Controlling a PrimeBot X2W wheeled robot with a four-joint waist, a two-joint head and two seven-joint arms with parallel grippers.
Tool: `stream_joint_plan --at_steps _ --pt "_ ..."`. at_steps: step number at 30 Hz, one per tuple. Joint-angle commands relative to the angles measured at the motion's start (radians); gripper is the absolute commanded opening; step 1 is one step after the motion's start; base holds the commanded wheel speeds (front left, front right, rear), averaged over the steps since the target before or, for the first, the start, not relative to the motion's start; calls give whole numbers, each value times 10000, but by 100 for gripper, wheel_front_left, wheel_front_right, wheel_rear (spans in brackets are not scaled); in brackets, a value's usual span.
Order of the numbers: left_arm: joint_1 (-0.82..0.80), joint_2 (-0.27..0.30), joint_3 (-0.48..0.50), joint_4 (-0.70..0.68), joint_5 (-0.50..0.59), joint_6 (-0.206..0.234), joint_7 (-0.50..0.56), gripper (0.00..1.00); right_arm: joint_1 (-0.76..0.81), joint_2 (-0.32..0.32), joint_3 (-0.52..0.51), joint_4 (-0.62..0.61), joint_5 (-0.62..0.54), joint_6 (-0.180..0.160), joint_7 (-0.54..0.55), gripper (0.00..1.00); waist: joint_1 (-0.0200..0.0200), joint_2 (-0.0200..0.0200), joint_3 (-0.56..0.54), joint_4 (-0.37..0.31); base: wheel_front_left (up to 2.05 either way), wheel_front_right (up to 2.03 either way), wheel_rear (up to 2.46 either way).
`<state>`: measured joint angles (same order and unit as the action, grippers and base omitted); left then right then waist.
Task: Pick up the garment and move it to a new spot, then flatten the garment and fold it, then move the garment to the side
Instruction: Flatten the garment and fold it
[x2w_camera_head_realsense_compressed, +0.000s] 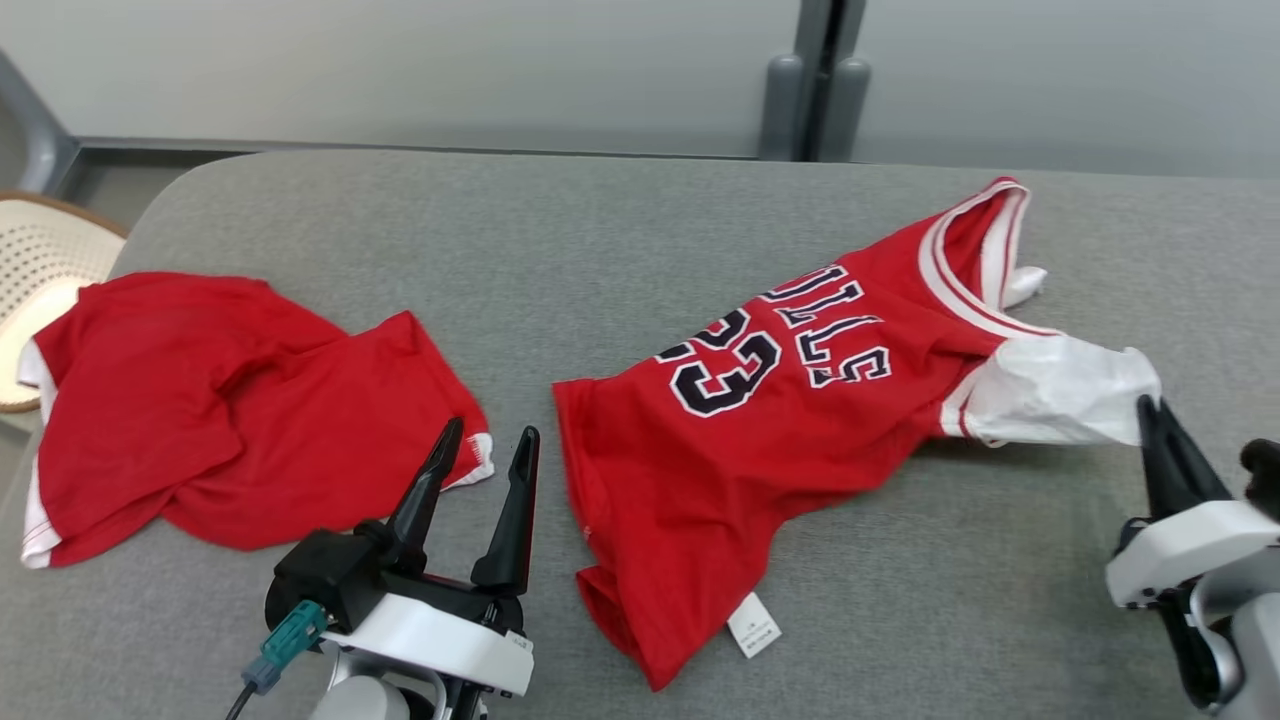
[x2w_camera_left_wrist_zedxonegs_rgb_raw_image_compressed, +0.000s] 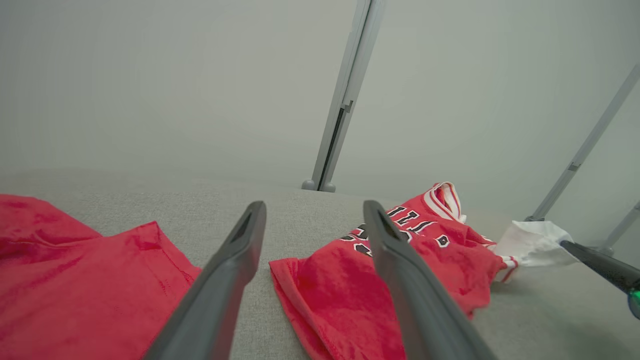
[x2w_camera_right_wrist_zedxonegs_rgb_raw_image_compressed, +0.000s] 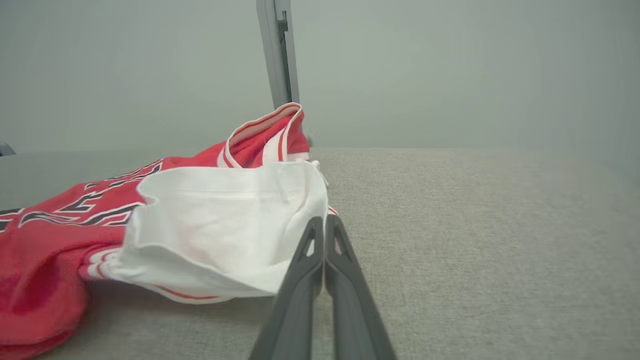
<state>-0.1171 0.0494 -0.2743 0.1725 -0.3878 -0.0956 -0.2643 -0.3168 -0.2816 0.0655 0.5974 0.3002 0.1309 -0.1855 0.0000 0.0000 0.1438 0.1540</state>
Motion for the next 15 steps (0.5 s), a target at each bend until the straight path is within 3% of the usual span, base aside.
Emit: stream_joint_plan --at_steps 1,7,11,12,13,14,15 --pt "27 26 12 -23 -40 24 -1 100 154 -123 -97 -219 -156 -3 48 0 0 0 -95 -266 0 0 0" --pt "-153 29 -175 -32 -140 4 -1 100 857 -497 -806 -1699 -948 -3 666 0 0 0 -22 -671 0 0 0" --pt "-199 32 -354 -11 -214 63 0 100 1634 -294 -1528 -2285 -1243 -3 1140 0 0 0 12 -692 0 0 0" --pt "-208 32 -386 -15 -228 76 0 100 1860 -175 -1752 -2362 -1236 -3 1269 11 0 0 21 -696 0 0 0" --pt "-206 30 -392 -16 -245 73 0 100 2074 -20 -2033 -2389 -1181 -5 1411 37 0 0 28 -705 0 0 0" --pt "-189 28 -406 -7 -253 80 0 100 2270 142 -2225 -2386 -1140 -3 1558 100 0 0 31 -714 0 0 0" --pt "-164 28 -411 23 -246 83 0 100 2438 311 -2469 -2387 -1138 -3 1685 100 0 0 31 -723 0 0 0"
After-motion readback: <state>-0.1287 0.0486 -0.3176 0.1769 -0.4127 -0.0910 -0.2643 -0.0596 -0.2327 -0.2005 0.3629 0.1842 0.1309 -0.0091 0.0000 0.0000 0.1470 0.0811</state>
